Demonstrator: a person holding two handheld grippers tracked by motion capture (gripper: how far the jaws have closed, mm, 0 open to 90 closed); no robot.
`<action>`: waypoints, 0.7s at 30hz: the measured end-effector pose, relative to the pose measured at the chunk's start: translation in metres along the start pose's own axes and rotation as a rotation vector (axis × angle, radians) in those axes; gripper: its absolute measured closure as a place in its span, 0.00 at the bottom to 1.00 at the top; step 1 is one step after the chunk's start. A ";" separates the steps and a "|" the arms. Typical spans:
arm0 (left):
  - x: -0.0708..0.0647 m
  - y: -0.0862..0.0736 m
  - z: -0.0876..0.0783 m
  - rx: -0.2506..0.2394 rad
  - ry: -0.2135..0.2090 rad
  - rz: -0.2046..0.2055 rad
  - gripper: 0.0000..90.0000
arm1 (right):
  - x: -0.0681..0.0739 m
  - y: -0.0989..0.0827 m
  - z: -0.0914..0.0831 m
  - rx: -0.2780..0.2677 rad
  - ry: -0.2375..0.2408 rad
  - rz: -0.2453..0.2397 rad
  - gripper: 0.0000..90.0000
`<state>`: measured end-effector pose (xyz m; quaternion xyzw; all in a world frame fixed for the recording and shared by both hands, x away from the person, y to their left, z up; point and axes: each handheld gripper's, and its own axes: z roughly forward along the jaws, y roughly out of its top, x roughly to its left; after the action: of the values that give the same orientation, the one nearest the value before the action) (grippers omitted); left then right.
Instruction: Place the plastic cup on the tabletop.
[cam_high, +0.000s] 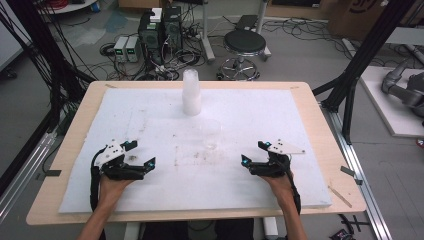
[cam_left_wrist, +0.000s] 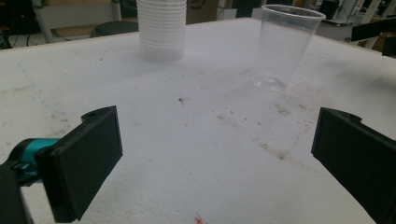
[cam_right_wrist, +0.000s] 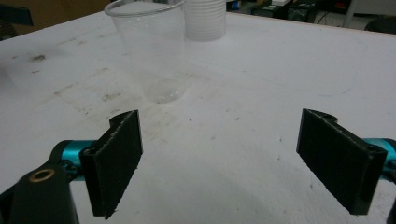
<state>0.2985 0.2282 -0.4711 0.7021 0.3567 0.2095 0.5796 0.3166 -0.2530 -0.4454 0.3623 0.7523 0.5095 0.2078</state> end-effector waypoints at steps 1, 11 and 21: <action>0.000 0.000 0.000 0.000 0.001 0.001 0.02 | -0.003 -0.001 -0.002 -0.002 -0.006 -0.003 0.16; 0.000 0.000 0.000 -0.005 0.002 0.001 0.02 | -0.007 -0.008 0.000 0.003 -0.018 0.006 0.16; 0.001 -0.001 -0.001 -0.018 -0.006 -0.006 0.02 | -0.006 -0.010 -0.003 -0.026 -0.022 -0.001 0.16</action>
<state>0.2980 0.2298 -0.4714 0.6963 0.3552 0.2090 0.5876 0.3157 -0.2616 -0.4539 0.3648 0.7436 0.5150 0.2207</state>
